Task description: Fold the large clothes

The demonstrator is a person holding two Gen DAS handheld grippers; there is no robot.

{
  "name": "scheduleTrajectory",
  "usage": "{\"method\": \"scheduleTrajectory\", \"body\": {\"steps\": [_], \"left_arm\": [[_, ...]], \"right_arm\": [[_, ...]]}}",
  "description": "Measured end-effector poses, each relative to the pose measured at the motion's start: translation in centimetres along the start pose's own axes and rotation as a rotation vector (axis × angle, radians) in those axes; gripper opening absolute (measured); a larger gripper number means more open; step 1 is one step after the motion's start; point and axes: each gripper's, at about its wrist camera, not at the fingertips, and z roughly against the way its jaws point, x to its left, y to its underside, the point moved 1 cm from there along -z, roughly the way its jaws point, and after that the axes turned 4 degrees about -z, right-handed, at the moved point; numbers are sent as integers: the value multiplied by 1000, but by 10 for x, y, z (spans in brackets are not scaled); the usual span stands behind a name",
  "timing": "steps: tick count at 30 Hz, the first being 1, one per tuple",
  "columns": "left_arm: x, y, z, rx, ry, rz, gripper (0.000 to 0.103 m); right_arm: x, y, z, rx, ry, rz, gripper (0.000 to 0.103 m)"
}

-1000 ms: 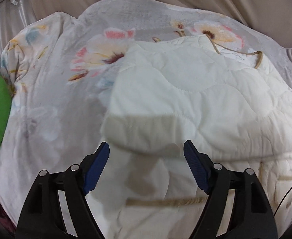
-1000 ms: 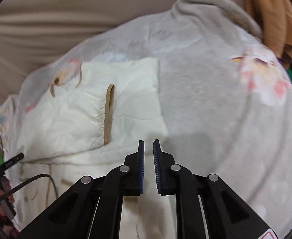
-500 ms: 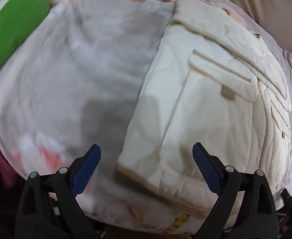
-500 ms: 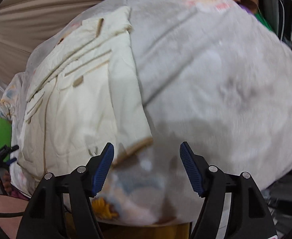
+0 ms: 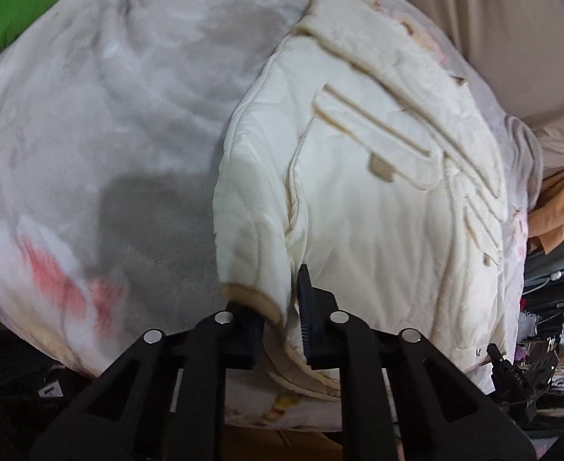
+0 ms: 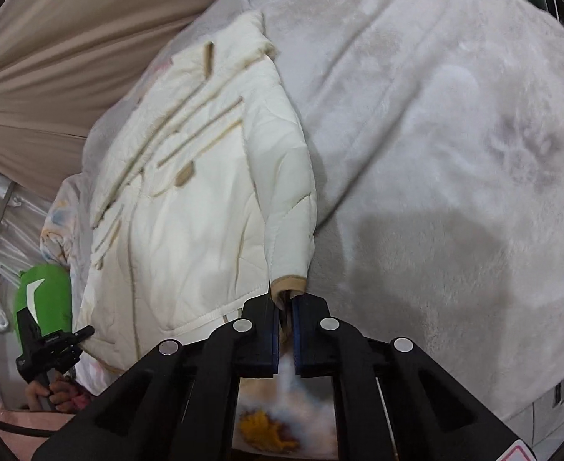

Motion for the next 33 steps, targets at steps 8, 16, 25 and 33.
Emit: {"method": "scheduleTrajectory", "body": {"steps": [8,16,25,33], "left_arm": [[-4,33,69,27,20,-49,10],[-81,-79,122,-339,110,-204,11],[-118,-244,24,-410,-73,-177,26],[-93,-268,-5,-440,-145,-149,84]], "right_arm": [[6,26,61,97,30,91,3],[94,-93,89,-213,-148,229,4],[147,-240,-23,-343,-158,147,16],[129,-251,-10,-520,-116,25,71]]}}
